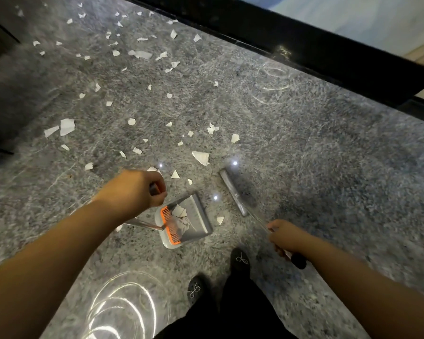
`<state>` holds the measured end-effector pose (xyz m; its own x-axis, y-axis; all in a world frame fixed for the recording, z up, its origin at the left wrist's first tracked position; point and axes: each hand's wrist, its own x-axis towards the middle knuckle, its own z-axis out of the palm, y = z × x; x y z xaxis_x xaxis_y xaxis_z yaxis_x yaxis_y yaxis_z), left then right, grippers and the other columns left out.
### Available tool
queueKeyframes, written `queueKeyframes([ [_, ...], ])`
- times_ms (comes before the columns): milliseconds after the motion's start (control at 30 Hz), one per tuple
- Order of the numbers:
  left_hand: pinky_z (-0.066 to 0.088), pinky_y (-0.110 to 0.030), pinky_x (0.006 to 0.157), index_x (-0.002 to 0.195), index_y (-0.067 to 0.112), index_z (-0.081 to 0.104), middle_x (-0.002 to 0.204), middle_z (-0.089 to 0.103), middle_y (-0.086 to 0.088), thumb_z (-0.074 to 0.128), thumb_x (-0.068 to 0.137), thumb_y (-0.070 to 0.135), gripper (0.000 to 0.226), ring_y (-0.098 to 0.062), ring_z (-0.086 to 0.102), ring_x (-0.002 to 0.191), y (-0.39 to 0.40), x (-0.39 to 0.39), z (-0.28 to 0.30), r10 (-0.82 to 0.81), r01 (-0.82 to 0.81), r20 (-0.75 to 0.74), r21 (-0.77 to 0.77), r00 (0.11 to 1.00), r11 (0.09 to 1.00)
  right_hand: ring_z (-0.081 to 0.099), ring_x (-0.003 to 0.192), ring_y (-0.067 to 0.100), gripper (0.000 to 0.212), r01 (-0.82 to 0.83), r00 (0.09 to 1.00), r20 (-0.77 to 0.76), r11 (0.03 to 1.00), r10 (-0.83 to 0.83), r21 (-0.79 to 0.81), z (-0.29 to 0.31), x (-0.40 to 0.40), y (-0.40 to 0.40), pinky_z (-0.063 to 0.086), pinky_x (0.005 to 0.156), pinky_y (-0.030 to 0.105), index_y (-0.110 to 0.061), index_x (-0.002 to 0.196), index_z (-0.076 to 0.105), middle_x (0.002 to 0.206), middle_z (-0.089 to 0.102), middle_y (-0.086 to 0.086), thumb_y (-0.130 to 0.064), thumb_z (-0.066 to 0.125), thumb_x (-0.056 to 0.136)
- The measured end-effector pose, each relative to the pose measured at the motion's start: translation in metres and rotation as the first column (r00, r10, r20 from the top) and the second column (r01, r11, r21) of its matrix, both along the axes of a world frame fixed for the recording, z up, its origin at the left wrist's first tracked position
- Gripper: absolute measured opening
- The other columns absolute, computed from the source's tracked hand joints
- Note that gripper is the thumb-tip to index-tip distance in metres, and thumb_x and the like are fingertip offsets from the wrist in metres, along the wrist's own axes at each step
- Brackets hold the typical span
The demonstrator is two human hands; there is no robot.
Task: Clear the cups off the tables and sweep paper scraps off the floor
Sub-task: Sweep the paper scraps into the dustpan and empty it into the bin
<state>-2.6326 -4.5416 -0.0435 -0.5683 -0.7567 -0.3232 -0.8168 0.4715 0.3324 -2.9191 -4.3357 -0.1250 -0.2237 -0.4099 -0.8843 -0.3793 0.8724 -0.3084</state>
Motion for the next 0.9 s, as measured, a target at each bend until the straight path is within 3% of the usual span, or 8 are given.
queueKeyframes([
  [133,0.043,-0.023,0.058,0.083,0.038,0.063,0.074,0.060,0.015,0.071,0.082,0.040,0.009,-0.010,0.058,0.070,0.014,0.002,-0.009,-0.071,0.073,0.101,-0.009,0.992,0.997,0.052,0.053,0.014,0.036,-0.093,0.996,-0.001,0.995,0.093,0.039,-0.009,0.016,-0.001,0.046,0.049,0.022,0.005,0.127,0.052,0.068,0.052,0.003,-0.004,0.048,0.092],
  [333,0.039,-0.023,0.053,0.078,0.040,0.055,0.067,0.052,0.018,0.068,0.084,0.041,0.015,-0.009,0.057,0.068,0.015,0.005,-0.021,-0.027,0.029,0.084,-0.024,0.996,0.999,0.053,0.056,0.013,0.039,-0.196,0.980,0.038,0.978,0.193,0.076,-0.014,0.053,-0.002,0.046,0.050,0.020,-0.002,0.130,0.051,0.072,0.052,0.000,-0.008,0.051,0.091],
  [433,0.037,-0.022,0.051,0.077,0.040,0.054,0.066,0.053,0.017,0.069,0.084,0.040,0.017,-0.009,0.056,0.066,0.014,0.013,-0.024,-0.014,0.017,0.061,-0.040,0.998,0.999,0.053,0.067,0.019,0.037,-0.228,0.971,0.088,0.973,0.224,0.045,-0.014,0.073,-0.004,0.042,0.048,0.020,-0.006,0.127,0.049,0.083,0.052,0.007,-0.003,0.052,0.090],
  [533,0.034,-0.019,0.048,0.075,0.040,0.055,0.063,0.053,0.018,0.071,0.083,0.038,0.018,-0.006,0.054,0.062,0.014,0.027,-0.025,0.001,0.001,0.039,-0.050,0.999,0.999,0.048,0.053,0.014,0.023,-0.099,0.980,0.177,0.995,0.095,0.015,-0.007,0.088,-0.004,0.037,0.036,0.018,-0.009,0.114,0.051,0.069,0.049,0.007,-0.002,0.045,0.093],
  [667,0.042,-0.020,0.050,0.076,0.041,0.056,0.066,0.059,0.015,0.072,0.083,0.039,0.018,0.000,0.056,0.062,0.016,0.056,-0.026,0.032,-0.031,0.035,-0.034,0.999,0.999,0.044,0.046,0.011,0.034,-0.026,0.977,0.211,0.999,0.031,-0.027,0.008,0.101,0.001,0.036,0.037,0.019,-0.002,0.127,0.054,0.063,0.047,0.005,-0.003,0.042,0.095],
  [900,0.051,-0.028,0.060,0.069,0.039,0.059,0.067,0.065,0.014,0.076,0.080,0.034,0.020,-0.008,0.062,0.066,0.015,0.102,-0.020,0.321,-0.323,-0.084,-0.012,0.943,0.946,0.048,0.041,0.009,0.042,-0.033,0.983,0.177,0.996,0.049,-0.089,0.020,0.108,-0.008,0.038,0.035,0.017,-0.013,0.133,0.052,0.066,0.053,0.001,-0.006,0.054,0.091],
])
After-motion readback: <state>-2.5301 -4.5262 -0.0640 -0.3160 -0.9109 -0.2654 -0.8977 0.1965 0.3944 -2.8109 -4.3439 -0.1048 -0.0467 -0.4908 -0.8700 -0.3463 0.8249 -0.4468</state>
